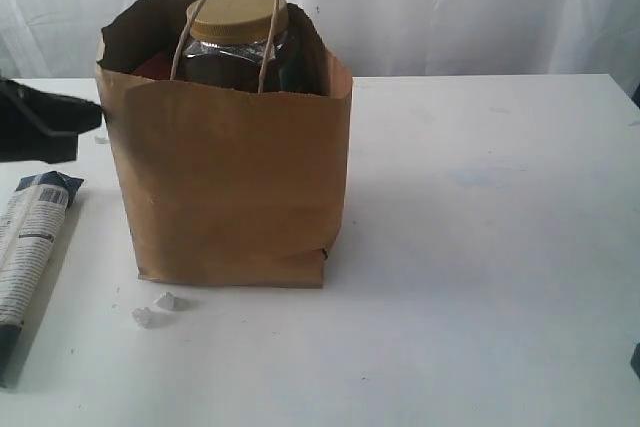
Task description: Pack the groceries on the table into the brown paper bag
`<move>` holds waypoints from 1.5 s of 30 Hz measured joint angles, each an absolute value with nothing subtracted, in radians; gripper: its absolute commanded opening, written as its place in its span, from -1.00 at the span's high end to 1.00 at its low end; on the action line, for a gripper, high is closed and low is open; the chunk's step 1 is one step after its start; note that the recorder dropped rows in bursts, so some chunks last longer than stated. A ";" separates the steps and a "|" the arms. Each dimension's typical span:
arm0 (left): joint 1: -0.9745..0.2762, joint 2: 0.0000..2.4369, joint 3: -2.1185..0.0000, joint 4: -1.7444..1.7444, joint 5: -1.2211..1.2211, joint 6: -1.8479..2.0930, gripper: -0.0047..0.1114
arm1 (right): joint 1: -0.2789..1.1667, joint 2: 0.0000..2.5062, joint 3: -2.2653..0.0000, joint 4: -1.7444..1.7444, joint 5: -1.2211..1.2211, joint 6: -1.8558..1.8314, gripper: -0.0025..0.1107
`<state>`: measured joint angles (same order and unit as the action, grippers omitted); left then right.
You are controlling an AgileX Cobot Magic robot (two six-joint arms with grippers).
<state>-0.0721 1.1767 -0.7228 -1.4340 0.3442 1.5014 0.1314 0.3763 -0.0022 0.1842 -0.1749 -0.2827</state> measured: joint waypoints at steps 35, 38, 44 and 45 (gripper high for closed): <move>-0.072 1.318 -0.951 -1.572 0.761 1.642 -0.24 | 0.131 0.376 -0.002 0.184 -0.175 -0.283 0.96; -0.072 1.318 -0.951 -1.573 0.763 1.549 -0.19 | 0.131 0.376 -0.002 0.184 -0.175 -0.283 0.96; -0.072 1.318 -0.951 -1.556 0.756 1.473 -0.04 | 0.131 0.376 -0.002 0.184 -0.175 -0.283 0.96; -0.072 1.316 -0.951 -1.544 0.742 1.473 0.02 | 0.131 0.376 -0.002 0.184 -0.175 -0.283 0.96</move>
